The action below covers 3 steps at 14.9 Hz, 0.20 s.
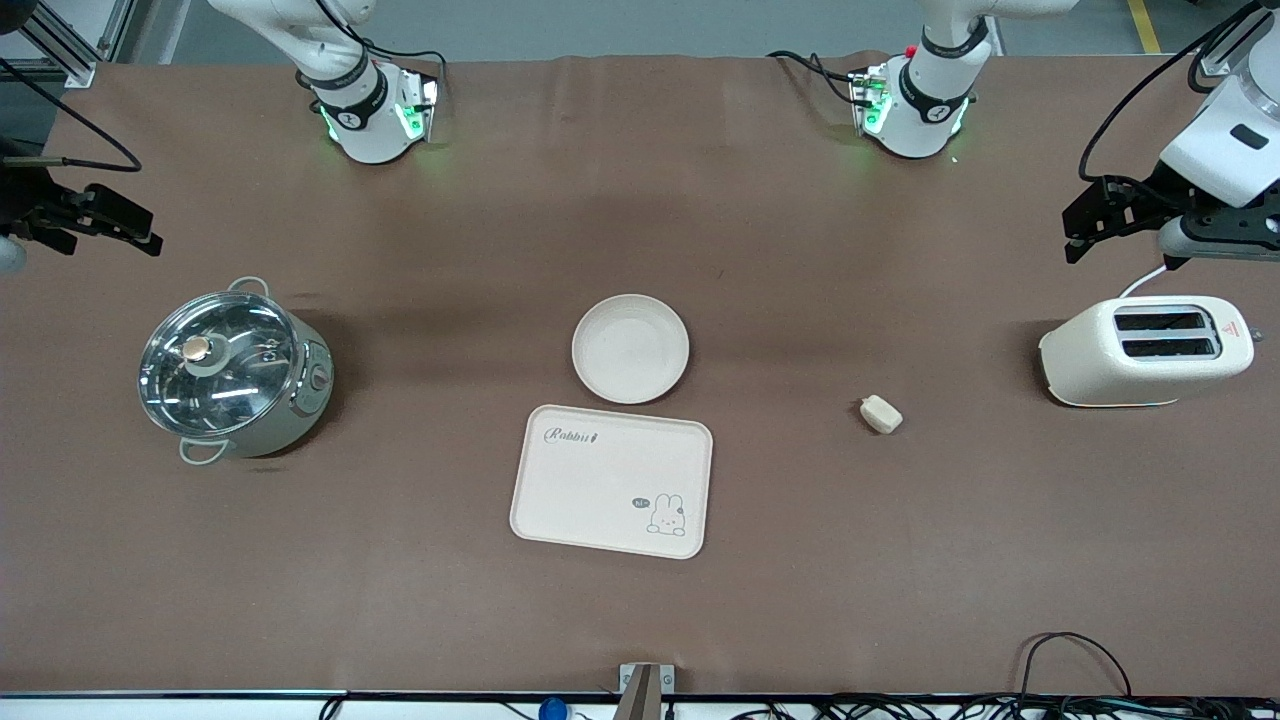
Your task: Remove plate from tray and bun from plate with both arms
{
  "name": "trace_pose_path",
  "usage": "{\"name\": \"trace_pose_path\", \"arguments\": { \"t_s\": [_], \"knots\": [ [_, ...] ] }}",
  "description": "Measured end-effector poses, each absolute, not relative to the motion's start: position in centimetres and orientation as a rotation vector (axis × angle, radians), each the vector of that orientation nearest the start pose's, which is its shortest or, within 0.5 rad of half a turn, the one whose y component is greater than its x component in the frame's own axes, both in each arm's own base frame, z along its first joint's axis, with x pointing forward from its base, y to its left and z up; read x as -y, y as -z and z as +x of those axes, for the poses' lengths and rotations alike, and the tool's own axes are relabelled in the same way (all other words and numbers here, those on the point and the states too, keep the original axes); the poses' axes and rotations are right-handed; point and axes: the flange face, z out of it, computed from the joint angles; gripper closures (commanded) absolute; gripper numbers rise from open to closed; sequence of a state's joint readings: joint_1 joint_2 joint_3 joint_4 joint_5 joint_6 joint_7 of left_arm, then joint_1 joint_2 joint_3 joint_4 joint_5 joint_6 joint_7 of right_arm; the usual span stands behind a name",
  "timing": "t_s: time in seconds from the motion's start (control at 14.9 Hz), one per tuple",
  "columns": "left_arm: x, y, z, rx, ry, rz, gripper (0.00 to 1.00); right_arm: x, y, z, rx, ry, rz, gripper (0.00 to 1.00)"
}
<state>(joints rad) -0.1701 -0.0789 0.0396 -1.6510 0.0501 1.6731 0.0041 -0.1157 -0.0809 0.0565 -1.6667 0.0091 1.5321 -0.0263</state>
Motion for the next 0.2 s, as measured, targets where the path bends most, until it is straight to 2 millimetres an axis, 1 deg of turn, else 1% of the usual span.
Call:
{"name": "trace_pose_path", "arguments": {
  "t_s": [0.2],
  "knots": [
    [6.83,-64.84,54.77,-0.215,0.202,-3.094,0.00,2.89,-62.03,52.40,-0.051,-0.074,-3.134,0.00]
  ]
}}
